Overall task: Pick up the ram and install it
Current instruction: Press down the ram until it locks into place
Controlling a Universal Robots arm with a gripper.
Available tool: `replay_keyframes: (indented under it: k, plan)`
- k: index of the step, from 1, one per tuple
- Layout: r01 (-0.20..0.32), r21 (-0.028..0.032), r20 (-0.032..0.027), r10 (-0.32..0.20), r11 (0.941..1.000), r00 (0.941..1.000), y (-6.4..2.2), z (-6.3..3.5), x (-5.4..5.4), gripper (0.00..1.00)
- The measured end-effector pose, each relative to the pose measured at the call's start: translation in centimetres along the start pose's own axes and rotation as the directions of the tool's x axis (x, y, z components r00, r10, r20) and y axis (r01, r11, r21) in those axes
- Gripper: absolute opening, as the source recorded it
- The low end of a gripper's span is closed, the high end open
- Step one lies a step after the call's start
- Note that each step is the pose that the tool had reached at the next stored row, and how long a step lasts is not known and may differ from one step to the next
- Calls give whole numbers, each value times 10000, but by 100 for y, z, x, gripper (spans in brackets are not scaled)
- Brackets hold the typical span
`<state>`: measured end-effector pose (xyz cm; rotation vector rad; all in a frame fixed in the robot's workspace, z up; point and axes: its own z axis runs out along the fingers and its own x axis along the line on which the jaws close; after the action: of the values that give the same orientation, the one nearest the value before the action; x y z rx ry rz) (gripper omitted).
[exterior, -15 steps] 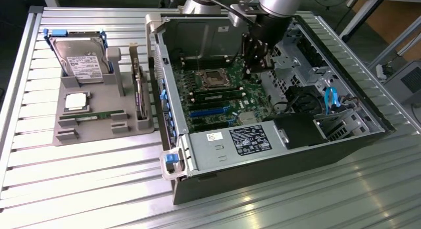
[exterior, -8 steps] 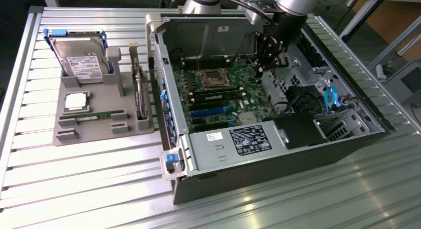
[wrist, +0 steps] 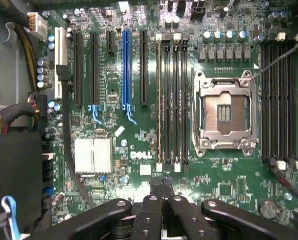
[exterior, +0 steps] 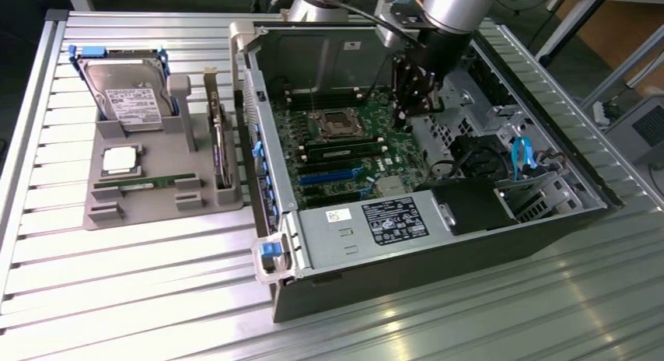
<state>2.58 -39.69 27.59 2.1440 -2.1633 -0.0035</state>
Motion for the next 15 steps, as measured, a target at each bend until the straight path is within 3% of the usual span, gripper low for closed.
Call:
replay_keyframes:
  k: [2, 12, 15]
  plan:
    - [0, -1, 0, 0, 10000, 10000, 80, 78, -4, 10]
    - [0, -2, -9, 0, 10000, 10000, 125, 449, -27, 10]
    - [1, 2, -5, -1, 10000, 10000, 122, 479, -30, 10]
